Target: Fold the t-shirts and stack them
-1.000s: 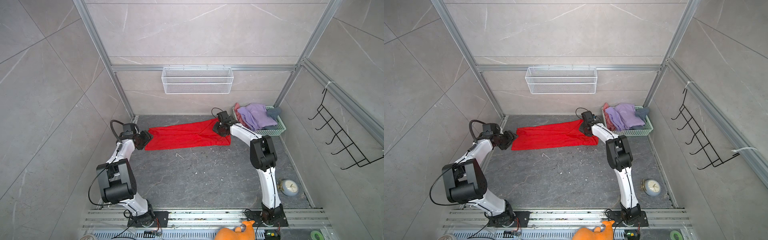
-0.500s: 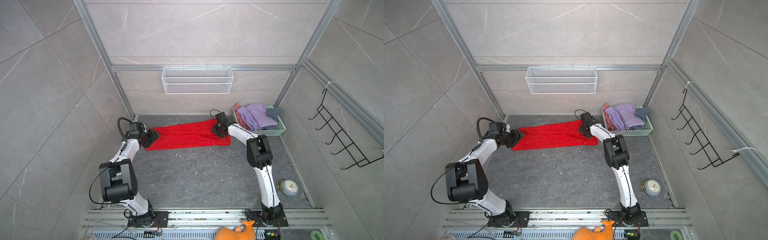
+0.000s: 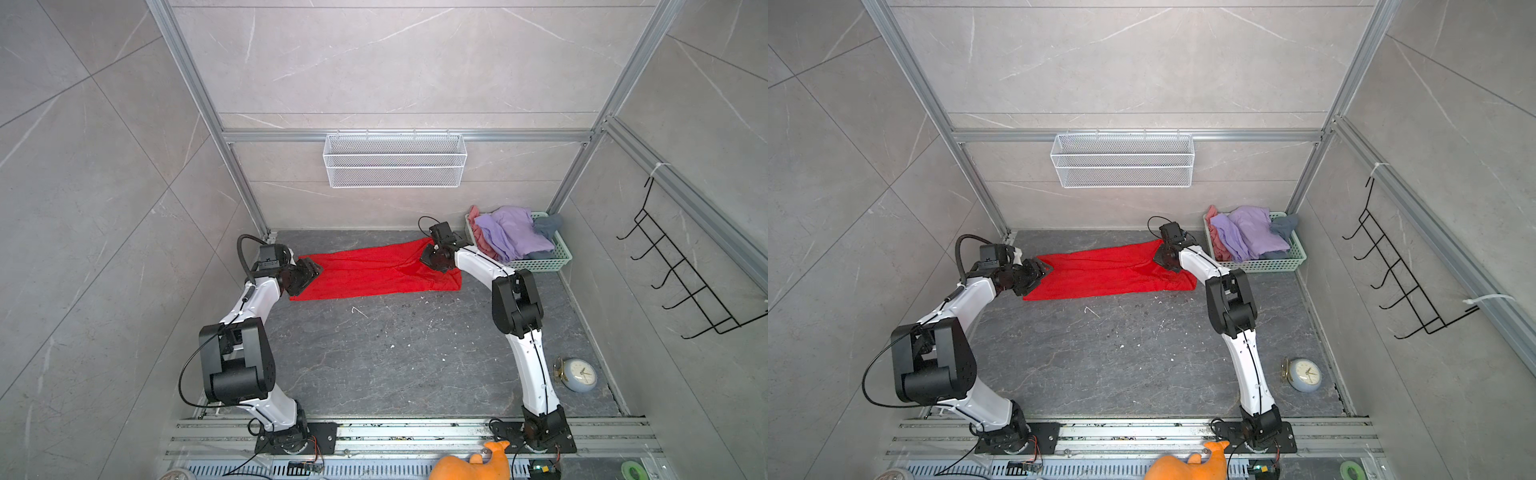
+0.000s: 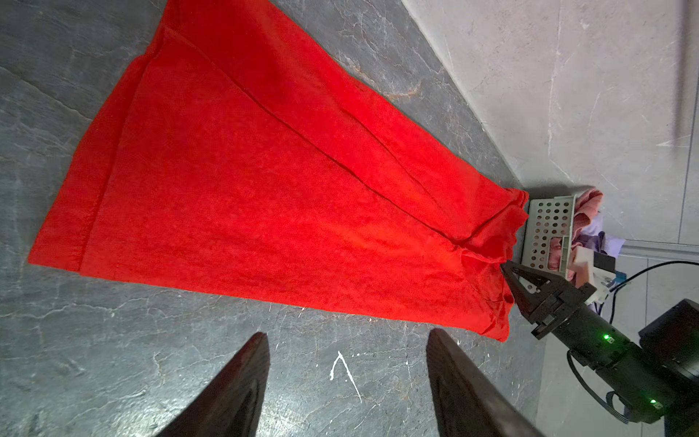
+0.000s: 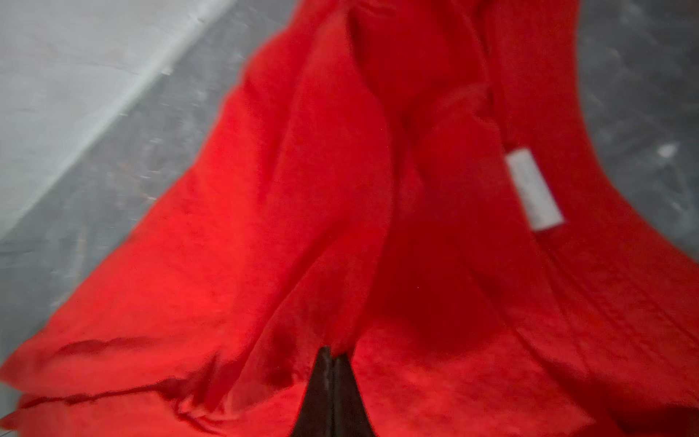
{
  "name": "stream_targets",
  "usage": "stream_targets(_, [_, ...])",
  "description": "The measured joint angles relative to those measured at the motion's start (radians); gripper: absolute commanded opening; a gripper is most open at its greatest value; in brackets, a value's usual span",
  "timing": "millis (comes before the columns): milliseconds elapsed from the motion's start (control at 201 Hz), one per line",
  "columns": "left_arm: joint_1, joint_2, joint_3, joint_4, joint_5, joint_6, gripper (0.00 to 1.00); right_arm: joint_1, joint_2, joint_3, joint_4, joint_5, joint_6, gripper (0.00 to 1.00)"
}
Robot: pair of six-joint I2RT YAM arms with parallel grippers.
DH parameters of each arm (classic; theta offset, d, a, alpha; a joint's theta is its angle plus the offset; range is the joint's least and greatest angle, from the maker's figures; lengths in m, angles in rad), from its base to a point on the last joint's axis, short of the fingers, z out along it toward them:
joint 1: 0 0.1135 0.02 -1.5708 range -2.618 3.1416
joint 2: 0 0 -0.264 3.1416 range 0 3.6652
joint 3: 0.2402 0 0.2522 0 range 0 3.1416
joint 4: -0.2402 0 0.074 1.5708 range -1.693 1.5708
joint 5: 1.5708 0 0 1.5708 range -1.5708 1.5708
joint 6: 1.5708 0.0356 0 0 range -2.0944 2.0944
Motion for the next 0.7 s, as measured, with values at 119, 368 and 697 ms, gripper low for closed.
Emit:
stream_targets(119, [0.0,0.006,0.0,0.008,0.001,0.0,0.68,0.014,0.035,0.126,-0.001,-0.015,-0.003,0.0])
stream_targets(368, [0.0,0.038,0.0,0.016,0.002,0.004,0.68,0.041,0.256,0.526,-0.053,-0.062,-0.019,0.31])
stream_targets(697, [0.0,0.044,0.031,0.011,0.002,0.026,0.68,0.044,0.34,0.619,-0.115,-0.086,-0.117,0.43])
